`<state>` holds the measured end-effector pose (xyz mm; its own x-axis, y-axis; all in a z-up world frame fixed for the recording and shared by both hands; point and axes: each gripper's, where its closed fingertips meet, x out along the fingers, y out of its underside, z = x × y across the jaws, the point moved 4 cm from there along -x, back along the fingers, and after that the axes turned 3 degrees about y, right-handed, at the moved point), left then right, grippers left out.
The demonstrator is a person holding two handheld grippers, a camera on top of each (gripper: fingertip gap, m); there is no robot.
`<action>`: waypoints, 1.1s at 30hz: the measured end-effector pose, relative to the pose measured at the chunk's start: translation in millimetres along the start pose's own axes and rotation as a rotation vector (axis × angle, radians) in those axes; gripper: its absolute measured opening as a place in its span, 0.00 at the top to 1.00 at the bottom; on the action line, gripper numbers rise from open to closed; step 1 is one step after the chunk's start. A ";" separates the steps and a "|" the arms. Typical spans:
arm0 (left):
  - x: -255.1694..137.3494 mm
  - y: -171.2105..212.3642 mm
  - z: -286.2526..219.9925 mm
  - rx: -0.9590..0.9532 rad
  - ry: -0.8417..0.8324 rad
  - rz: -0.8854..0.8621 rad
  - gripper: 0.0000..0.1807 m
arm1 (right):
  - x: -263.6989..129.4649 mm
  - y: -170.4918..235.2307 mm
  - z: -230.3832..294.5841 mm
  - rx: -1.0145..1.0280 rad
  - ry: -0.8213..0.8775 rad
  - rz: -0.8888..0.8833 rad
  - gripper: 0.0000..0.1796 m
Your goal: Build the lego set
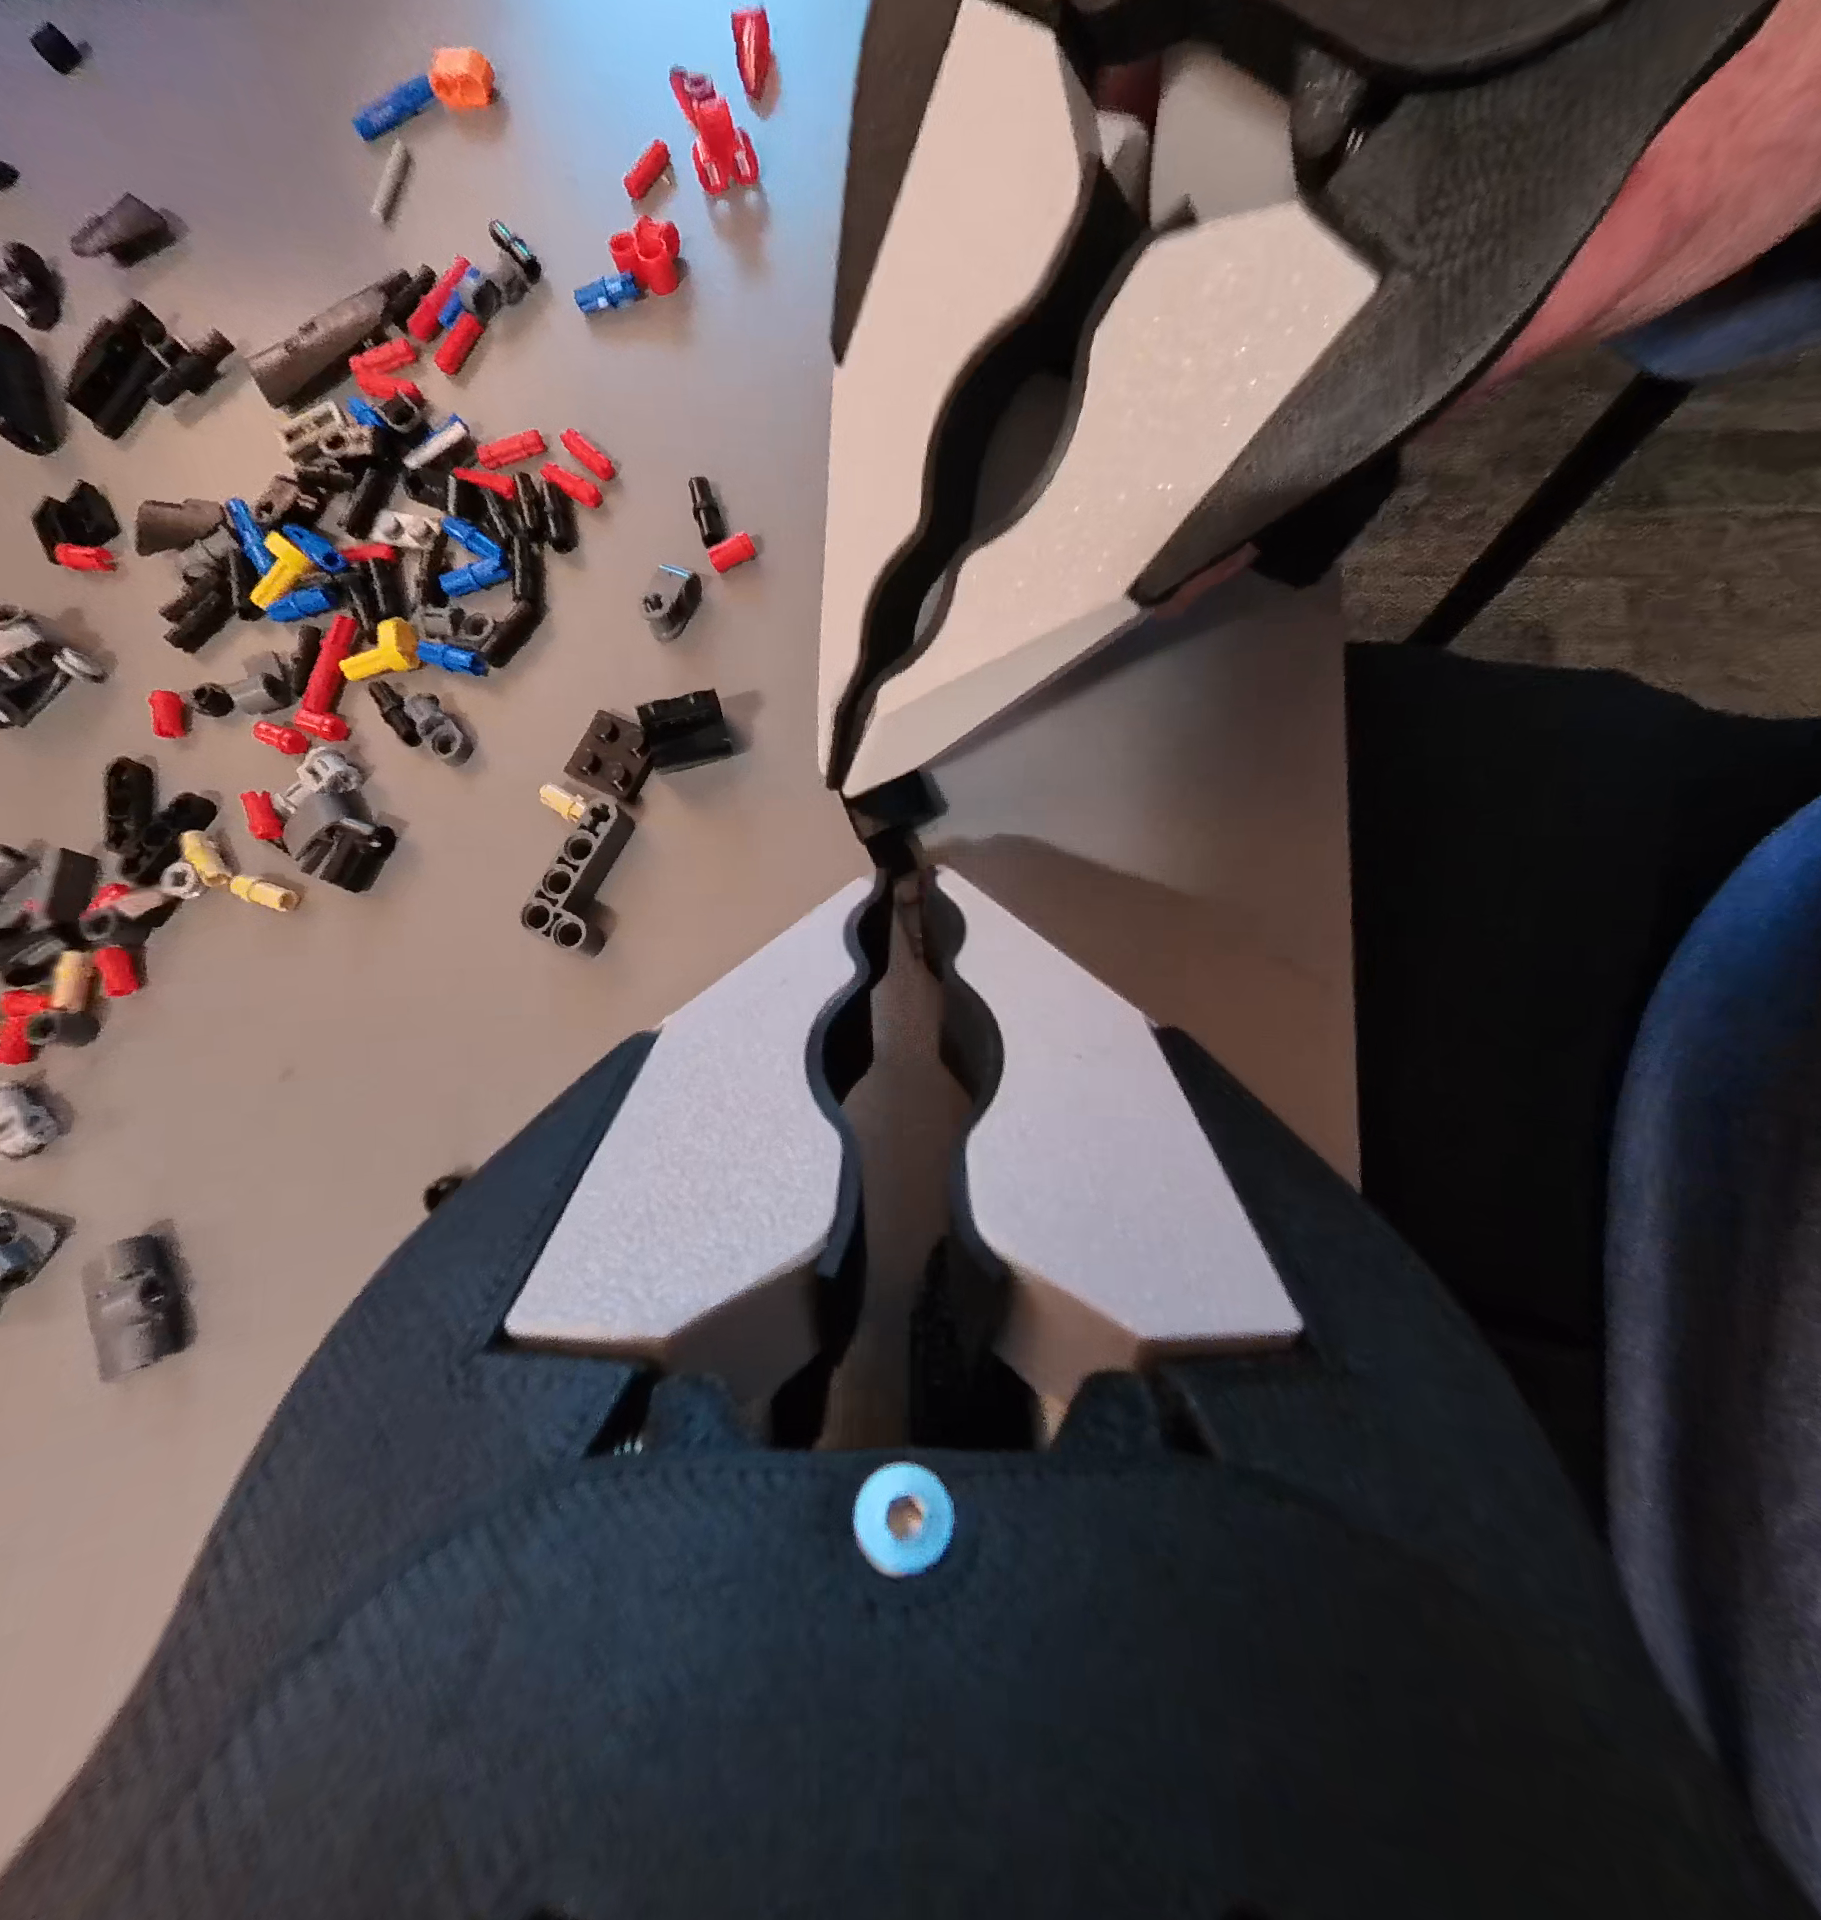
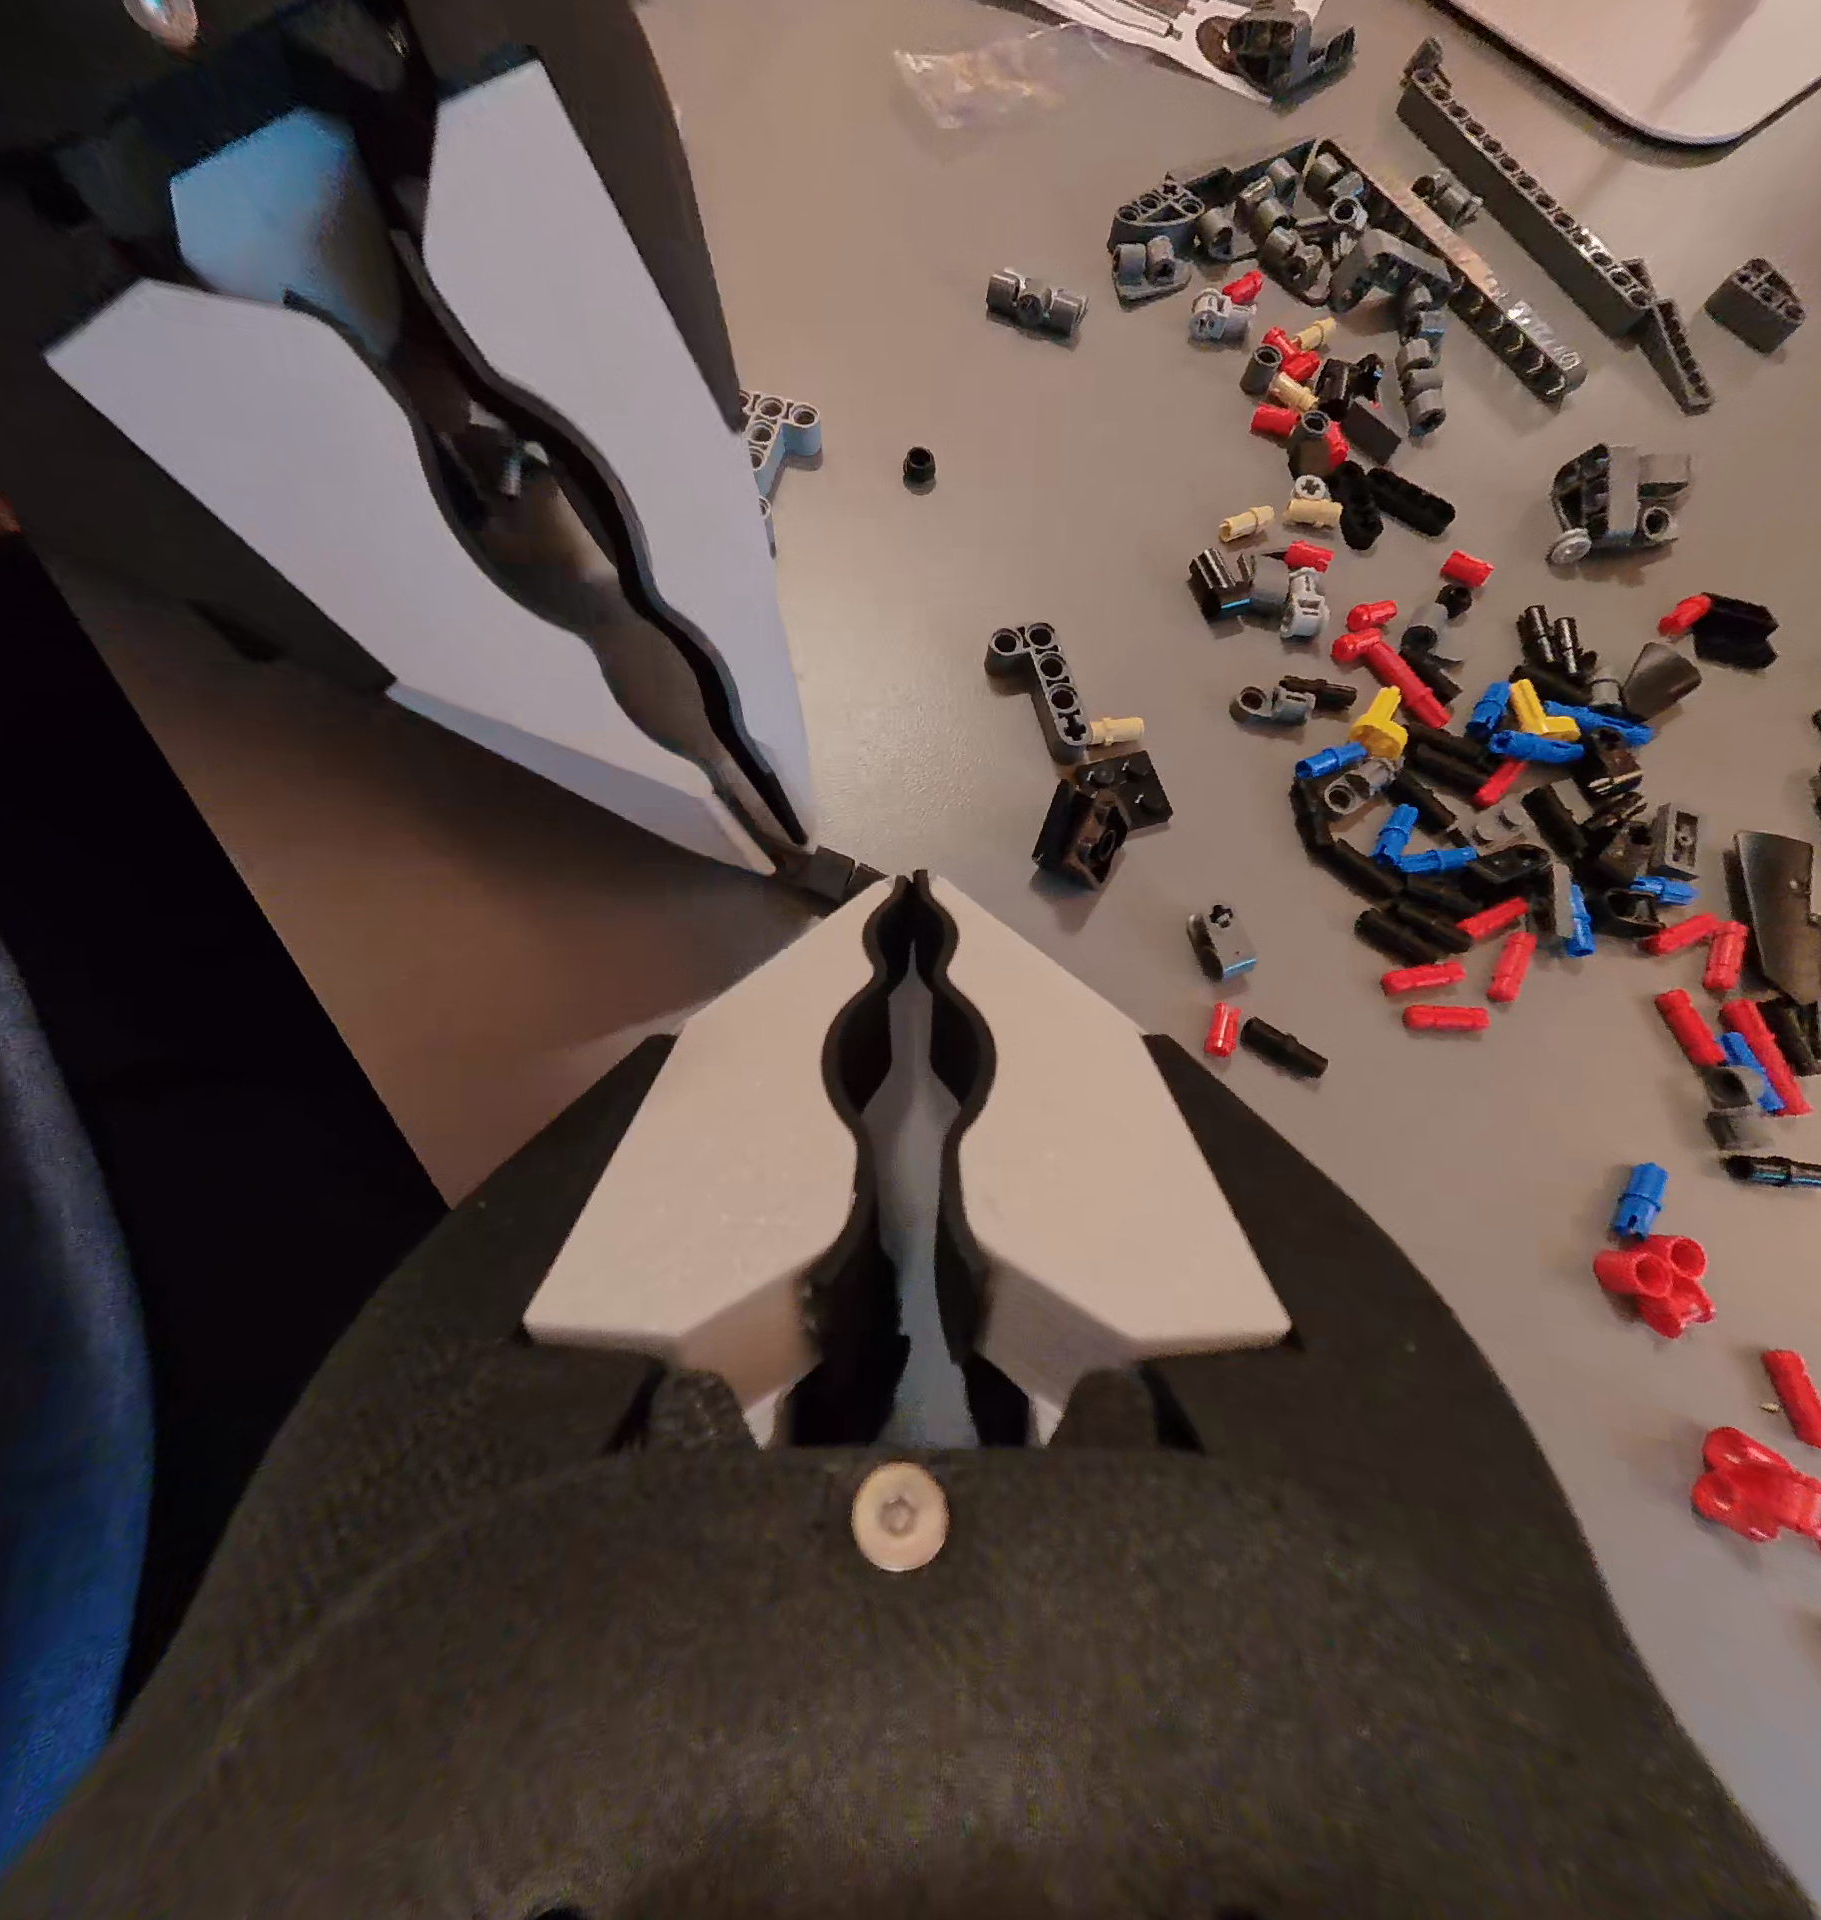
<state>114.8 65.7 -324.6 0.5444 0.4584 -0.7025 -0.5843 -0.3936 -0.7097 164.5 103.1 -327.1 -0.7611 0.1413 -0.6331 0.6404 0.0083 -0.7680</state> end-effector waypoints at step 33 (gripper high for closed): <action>17.2 -11.5 -0.7 0.190 -0.167 0.084 1.00 | -7.4 8.8 2.5 -0.011 -0.025 0.016 1.00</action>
<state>131.3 77.6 -328.5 0.3914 0.5614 -0.7291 -0.7344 -0.2868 -0.6151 175.6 99.6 -329.4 -0.7531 0.1171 -0.6474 0.6533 0.0174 -0.7569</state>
